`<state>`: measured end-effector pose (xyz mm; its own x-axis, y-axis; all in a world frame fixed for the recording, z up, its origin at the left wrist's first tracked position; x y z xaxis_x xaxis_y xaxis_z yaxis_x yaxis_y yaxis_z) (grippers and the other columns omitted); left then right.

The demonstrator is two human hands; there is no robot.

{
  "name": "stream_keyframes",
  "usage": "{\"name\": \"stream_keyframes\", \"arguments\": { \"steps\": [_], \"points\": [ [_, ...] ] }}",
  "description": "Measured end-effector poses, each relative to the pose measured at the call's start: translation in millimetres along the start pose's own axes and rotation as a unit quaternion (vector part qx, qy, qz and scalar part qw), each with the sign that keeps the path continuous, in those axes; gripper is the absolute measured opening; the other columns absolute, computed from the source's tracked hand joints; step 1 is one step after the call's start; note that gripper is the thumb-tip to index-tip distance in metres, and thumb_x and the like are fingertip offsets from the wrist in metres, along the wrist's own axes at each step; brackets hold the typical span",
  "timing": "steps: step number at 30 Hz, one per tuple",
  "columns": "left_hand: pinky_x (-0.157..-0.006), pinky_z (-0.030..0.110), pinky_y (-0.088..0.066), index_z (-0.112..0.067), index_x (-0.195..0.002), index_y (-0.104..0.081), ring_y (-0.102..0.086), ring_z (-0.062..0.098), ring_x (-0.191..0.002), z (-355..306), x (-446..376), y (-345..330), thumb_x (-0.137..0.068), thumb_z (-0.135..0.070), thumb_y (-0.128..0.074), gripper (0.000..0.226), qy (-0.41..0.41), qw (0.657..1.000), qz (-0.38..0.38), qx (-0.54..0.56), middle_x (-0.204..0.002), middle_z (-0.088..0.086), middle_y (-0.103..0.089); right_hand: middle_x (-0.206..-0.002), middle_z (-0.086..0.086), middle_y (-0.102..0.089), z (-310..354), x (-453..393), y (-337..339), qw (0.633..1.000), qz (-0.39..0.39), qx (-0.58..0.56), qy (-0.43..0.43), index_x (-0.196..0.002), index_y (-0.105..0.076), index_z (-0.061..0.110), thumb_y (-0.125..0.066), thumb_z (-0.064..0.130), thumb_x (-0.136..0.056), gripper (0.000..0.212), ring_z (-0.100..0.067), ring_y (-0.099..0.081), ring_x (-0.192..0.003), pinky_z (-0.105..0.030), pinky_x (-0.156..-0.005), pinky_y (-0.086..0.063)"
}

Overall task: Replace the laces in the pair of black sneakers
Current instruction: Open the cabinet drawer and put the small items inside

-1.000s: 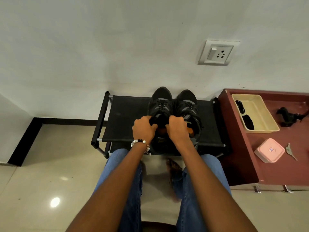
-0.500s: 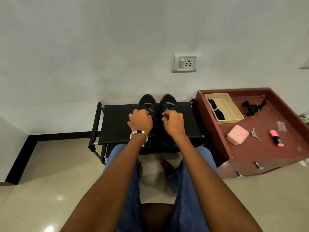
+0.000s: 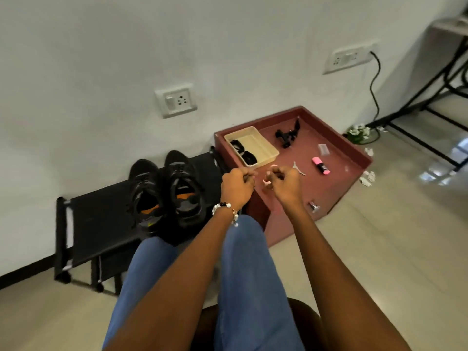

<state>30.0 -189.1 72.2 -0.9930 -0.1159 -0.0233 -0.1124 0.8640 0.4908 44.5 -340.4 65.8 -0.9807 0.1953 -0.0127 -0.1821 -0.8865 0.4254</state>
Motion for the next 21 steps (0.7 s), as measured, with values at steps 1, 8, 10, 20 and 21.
{"name": "stream_keyframes", "arguments": {
  "steps": [1,8,10,20,21],
  "points": [
    [-0.079,0.033,-0.057,-0.018,-0.096,-0.075,-0.069,0.014,-0.073,-6,-2,-19,-0.087,-0.006,-0.06,0.021,-0.007,1.0,0.024,-0.015,-0.078,0.001,-0.073,-0.079,-0.005,-0.072,-24,-8,12,0.999,-0.027,0.0,-0.03,-0.078,-0.07,0.025,-0.064,0.012,-0.085,0.016,-0.026,-0.07,-0.075,-0.05,-0.073,-0.057],
    [-0.091,0.031,-0.051,-0.006,-0.103,-0.074,-0.067,0.023,-0.095,-26,-30,-142,-0.086,0.002,-0.055,0.026,-0.074,0.978,0.171,-0.094,-0.102,0.01,-0.073,-0.098,-0.017,-0.072,-142,-30,73,0.966,-0.149,0.057,-0.203,-0.096,-0.074,0.002,-0.064,0.012,-0.09,0.015,-0.033,-0.065,-0.096,-0.032,-0.083,-0.048],
    [-0.09,0.036,-0.051,-0.007,-0.102,-0.074,-0.067,0.025,-0.095,-22,-40,-178,-0.086,-0.001,-0.056,0.024,-0.1,0.963,0.208,-0.136,-0.103,0.011,-0.072,-0.103,-0.016,-0.072,-175,-41,80,0.959,-0.148,0.085,-0.227,-0.102,-0.073,0.003,-0.063,0.011,-0.091,0.017,-0.033,-0.065,-0.099,-0.016,-0.072,-0.046],
    [-0.116,0.032,-0.022,-0.01,-0.138,-0.051,-0.033,0.03,-0.14,19,-57,-277,-0.085,-0.008,-0.06,0.054,-0.225,0.897,0.248,-0.288,-0.148,0.008,-0.042,-0.122,-0.011,-0.066,-267,-78,60,0.951,-0.033,0.241,-0.19,-0.132,-0.058,0.017,-0.062,0.023,-0.093,0.04,-0.036,-0.056,-0.111,-0.036,-0.088,-0.048],
    [-0.117,0.032,-0.019,-0.01,-0.141,-0.048,-0.029,0.029,-0.142,22,-59,-280,-0.085,-0.005,-0.059,0.057,-0.227,0.897,0.247,-0.289,-0.151,0.007,-0.039,-0.123,-0.01,-0.066,-272,-80,60,0.95,-0.035,0.251,-0.183,-0.13,-0.059,0.017,-0.062,0.023,-0.093,0.038,-0.034,-0.055,-0.111,-0.029,-0.083,-0.05]
  ]
}}
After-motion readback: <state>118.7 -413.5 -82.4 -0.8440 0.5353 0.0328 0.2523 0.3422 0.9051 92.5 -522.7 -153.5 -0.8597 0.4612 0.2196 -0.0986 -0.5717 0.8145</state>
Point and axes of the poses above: each hand's wrist, its own x-axis away from the middle knuckle, its own y-axis out of the back of the hand, z = x × y, the point moved 6 cm from there along -x, towards the middle knuckle
